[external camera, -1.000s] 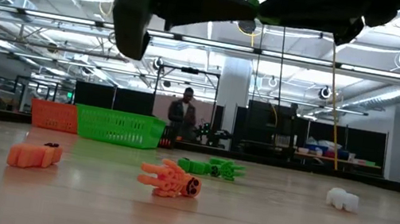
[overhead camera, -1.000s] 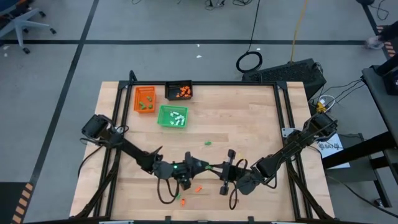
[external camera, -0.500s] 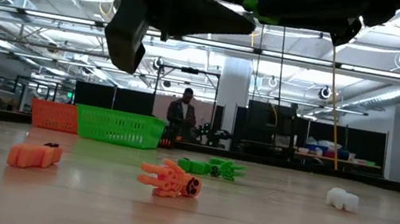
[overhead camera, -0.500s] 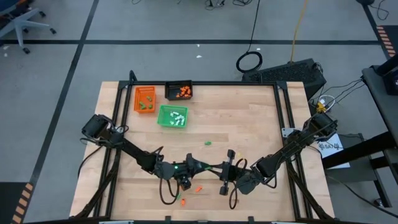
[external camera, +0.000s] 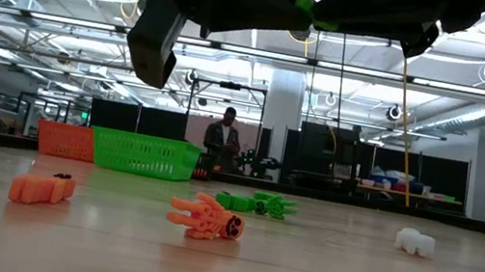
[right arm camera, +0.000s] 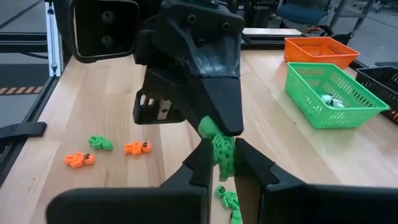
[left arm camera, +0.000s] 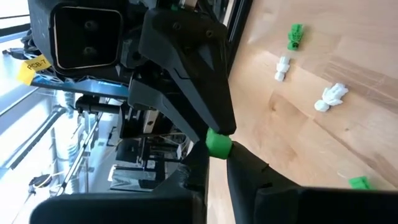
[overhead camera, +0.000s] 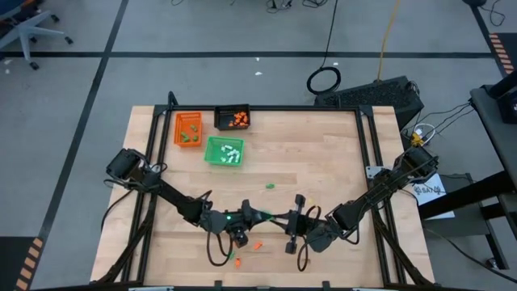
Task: Sort Halloween decoration
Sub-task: Put the green skeleton toy into the orange bin, then put the white skeleton toy into the green bin
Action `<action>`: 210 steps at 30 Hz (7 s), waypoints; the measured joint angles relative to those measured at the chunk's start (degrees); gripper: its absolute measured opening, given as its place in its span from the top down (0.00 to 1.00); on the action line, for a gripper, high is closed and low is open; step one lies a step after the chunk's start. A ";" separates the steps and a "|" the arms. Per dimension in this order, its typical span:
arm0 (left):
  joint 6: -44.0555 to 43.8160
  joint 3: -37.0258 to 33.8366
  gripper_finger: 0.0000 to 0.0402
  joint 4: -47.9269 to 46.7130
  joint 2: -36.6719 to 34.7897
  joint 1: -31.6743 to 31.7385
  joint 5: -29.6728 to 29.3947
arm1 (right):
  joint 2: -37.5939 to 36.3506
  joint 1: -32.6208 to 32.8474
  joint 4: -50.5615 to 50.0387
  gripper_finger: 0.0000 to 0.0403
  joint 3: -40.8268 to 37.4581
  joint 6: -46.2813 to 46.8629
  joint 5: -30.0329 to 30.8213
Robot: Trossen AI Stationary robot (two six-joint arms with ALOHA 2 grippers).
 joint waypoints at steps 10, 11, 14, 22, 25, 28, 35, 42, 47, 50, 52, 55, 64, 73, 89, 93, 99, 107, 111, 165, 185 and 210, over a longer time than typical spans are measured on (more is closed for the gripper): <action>-3.34 -0.04 0.92 -0.30 0.00 0.00 3.07 | -0.14 -0.09 -0.61 0.86 0.00 -1.32 -2.70; -4.17 -0.04 0.92 -0.33 0.00 0.00 3.16 | -0.47 0.16 -1.29 0.84 0.00 -1.55 -3.38; -4.93 -0.04 0.92 -0.23 0.00 0.00 3.23 | -1.87 0.42 -4.22 0.76 0.00 -1.18 -3.82; -13.61 -0.04 0.92 0.01 0.00 0.00 3.28 | -5.86 1.79 -12.08 0.62 0.00 0.68 -3.59; -19.57 -0.04 0.92 0.08 0.00 0.00 3.28 | -6.05 2.59 -14.89 0.61 0.00 2.37 -3.60; -28.70 -0.04 0.92 0.36 0.00 0.29 6.13 | -5.83 3.38 -18.14 0.62 0.00 6.60 -3.10; -46.37 -0.07 0.92 0.52 0.00 2.23 11.78 | -2.63 6.76 -22.52 0.62 -0.07 14.50 -1.89; -59.67 -0.05 0.92 0.52 0.00 3.98 11.76 | 0.61 9.87 -22.69 0.63 -0.07 16.71 3.60; -73.09 -0.04 0.92 0.45 0.00 4.55 11.85 | 0.59 10.45 -22.65 0.64 -0.07 15.46 5.46; -77.17 -0.05 0.92 -0.11 0.00 4.23 11.99 | 0.57 10.43 -22.67 0.66 -0.07 13.91 5.45; -79.29 -0.07 0.92 0.12 0.00 3.99 12.06 | 0.57 10.17 -22.69 0.66 -0.07 12.60 5.27; -83.20 -0.04 0.92 0.42 0.00 4.01 12.07 | 0.57 9.77 -22.72 0.67 -0.07 11.84 5.20; -87.32 -0.06 0.92 -1.19 0.00 3.85 12.04 | 0.57 9.08 -22.71 0.67 -0.04 9.89 5.22; -87.27 -0.06 0.92 -1.14 0.00 3.87 11.98 | 0.57 8.60 -22.70 0.67 -0.04 8.76 5.16; -84.08 -0.05 0.92 -1.28 0.00 3.87 11.79 | 0.56 8.13 -22.69 0.67 -0.04 8.98 4.98; -83.76 -0.06 0.92 -1.30 0.00 3.87 11.79 | 0.55 8.13 -22.69 0.67 -0.04 8.98 4.98; -79.55 -0.07 0.92 -1.34 0.00 3.87 11.80 | 0.55 8.13 -22.69 0.67 -0.04 8.99 4.98; -69.97 -0.07 0.92 -1.32 0.00 3.87 11.52 | 0.55 8.13 -22.69 0.67 -0.04 9.01 4.98; -67.11 -0.06 0.92 -1.32 0.00 3.87 11.41 | 0.55 8.13 -22.69 0.67 -0.04 9.01 4.98; -81.18 -10.84 0.92 -86.75 -40.37 60.15 1.99 | 0.50 8.13 -22.69 0.67 -0.02 14.47 3.50; -82.73 -13.53 0.80 -78.91 -33.18 63.09 1.62 | 0.52 8.04 -22.89 0.67 -0.02 14.51 3.63; -87.35 -13.53 0.72 -73.16 -51.35 41.88 10.99 | 0.57 8.04 -23.13 0.67 -0.02 15.17 3.56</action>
